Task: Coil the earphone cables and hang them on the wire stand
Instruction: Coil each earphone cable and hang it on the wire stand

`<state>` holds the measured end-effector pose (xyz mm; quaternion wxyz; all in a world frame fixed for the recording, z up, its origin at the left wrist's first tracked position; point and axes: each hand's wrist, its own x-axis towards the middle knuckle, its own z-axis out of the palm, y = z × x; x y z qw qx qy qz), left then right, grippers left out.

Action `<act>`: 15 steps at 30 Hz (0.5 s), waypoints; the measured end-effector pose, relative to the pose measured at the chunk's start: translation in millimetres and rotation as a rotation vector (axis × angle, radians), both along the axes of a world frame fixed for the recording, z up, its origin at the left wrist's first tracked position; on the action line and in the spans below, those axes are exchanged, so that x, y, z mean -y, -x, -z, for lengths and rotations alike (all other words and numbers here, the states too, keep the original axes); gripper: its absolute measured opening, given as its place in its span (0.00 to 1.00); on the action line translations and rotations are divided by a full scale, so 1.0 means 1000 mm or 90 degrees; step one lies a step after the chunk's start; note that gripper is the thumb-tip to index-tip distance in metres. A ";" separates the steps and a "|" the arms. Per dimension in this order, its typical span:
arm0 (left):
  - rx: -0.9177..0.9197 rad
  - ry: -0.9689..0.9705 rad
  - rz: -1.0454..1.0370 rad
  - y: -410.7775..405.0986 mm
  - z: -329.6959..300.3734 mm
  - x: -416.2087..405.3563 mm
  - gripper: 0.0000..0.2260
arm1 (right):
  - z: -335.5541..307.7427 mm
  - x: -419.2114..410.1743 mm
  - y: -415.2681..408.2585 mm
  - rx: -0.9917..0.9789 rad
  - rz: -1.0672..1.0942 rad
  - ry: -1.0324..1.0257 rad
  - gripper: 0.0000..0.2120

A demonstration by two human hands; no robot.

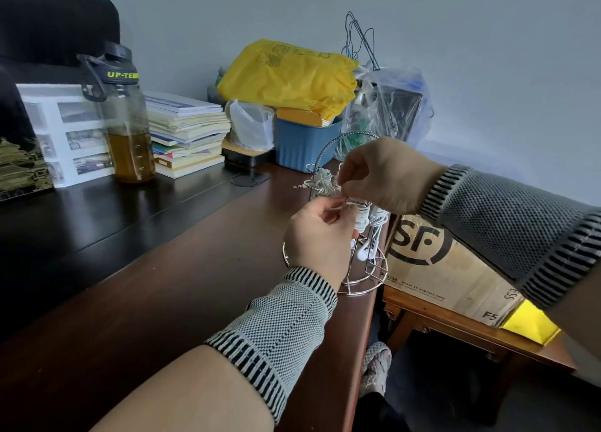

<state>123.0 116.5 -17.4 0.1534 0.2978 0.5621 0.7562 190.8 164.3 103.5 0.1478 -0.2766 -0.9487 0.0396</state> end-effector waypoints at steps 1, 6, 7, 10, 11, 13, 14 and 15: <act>0.001 0.002 -0.003 0.000 0.001 -0.001 0.03 | 0.002 0.003 0.000 -0.002 -0.007 -0.039 0.05; -0.005 0.005 0.010 0.000 0.001 0.000 0.06 | 0.003 0.012 0.000 -0.003 -0.019 -0.092 0.08; -0.003 0.013 0.009 0.000 0.000 0.000 0.07 | 0.004 0.012 0.000 -0.002 -0.027 -0.101 0.08; -0.020 0.031 -0.018 0.000 -0.001 0.002 0.08 | 0.018 0.013 0.000 -0.005 -0.090 -0.212 0.06; -0.036 0.043 -0.031 0.000 -0.001 0.001 0.06 | 0.024 0.013 -0.001 -0.032 -0.137 -0.276 0.06; -0.075 0.071 -0.037 0.001 0.002 0.000 0.07 | 0.036 0.010 -0.007 -0.100 -0.209 -0.394 0.08; -0.082 0.076 -0.028 0.001 0.003 -0.001 0.07 | 0.042 0.008 -0.012 -0.123 -0.228 -0.450 0.08; -0.081 0.065 -0.011 0.001 0.004 -0.001 0.06 | 0.047 0.006 -0.016 -0.138 -0.241 -0.493 0.07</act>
